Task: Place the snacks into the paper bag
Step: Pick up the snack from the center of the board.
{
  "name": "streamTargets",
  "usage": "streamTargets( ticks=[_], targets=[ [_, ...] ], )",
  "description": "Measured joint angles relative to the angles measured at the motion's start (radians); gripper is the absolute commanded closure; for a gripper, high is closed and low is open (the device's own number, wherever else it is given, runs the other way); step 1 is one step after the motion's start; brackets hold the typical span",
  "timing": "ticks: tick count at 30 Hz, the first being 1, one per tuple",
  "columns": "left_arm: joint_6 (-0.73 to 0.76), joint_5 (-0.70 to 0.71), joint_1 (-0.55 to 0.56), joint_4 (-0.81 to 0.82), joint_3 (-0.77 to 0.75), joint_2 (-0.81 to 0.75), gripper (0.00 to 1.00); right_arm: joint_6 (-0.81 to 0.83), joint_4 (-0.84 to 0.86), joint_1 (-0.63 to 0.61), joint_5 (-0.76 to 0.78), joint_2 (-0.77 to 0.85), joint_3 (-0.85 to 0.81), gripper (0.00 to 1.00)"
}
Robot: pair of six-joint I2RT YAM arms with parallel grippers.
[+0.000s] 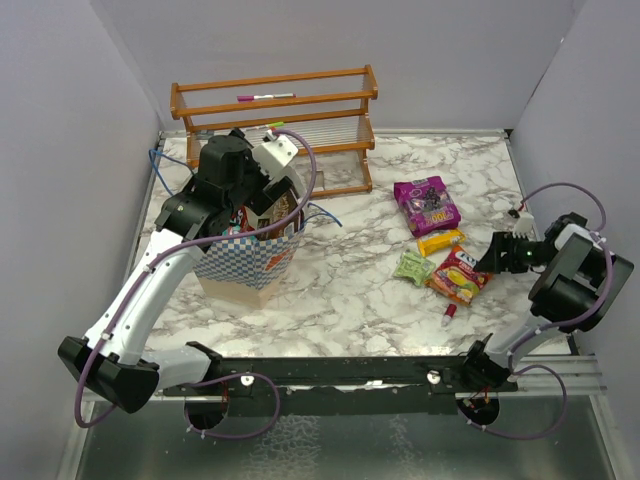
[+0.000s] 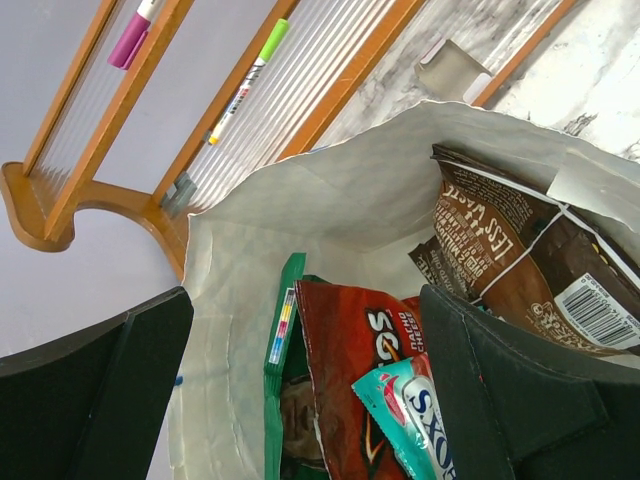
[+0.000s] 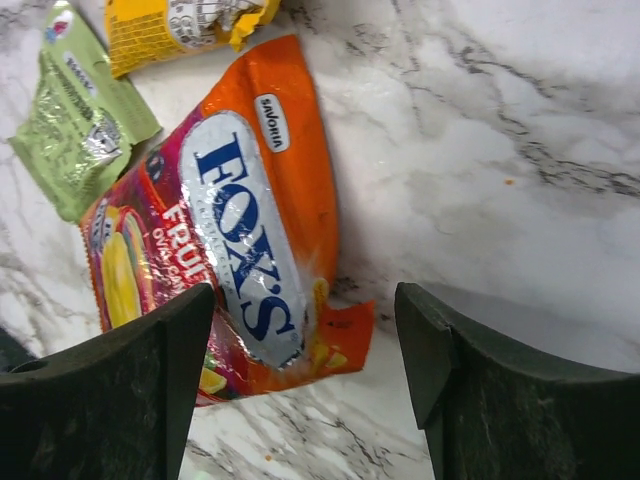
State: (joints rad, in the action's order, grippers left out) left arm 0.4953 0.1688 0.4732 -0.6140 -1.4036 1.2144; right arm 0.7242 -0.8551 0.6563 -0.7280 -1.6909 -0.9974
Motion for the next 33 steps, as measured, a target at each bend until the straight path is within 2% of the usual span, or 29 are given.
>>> streamTargets(
  ticks=[3,10,15,18,33],
  targets=[
    [0.0,-0.006,0.0,0.0,0.002,0.0,0.01,0.024,-0.037,0.0,-0.049,-0.037,-0.006,0.4],
    [0.0,-0.025,0.0,0.0,0.002,0.0,0.01,0.08,-0.105,0.0,-0.113,-0.066,-0.023,0.78],
    [0.0,-0.029,0.0,0.0,0.003,0.0,0.01,0.105,-0.158,0.0,-0.151,-0.082,-0.06,0.95],
    [0.0,-0.029,0.0,0.0,0.002,0.0,0.01,0.118,-0.191,0.0,-0.165,-0.082,-0.088,0.99],
    [-0.011,-0.026,0.0,0.0,-0.016,0.0,0.01,0.272,-0.407,0.0,-0.208,-0.024,-0.303,0.99]
  ],
)
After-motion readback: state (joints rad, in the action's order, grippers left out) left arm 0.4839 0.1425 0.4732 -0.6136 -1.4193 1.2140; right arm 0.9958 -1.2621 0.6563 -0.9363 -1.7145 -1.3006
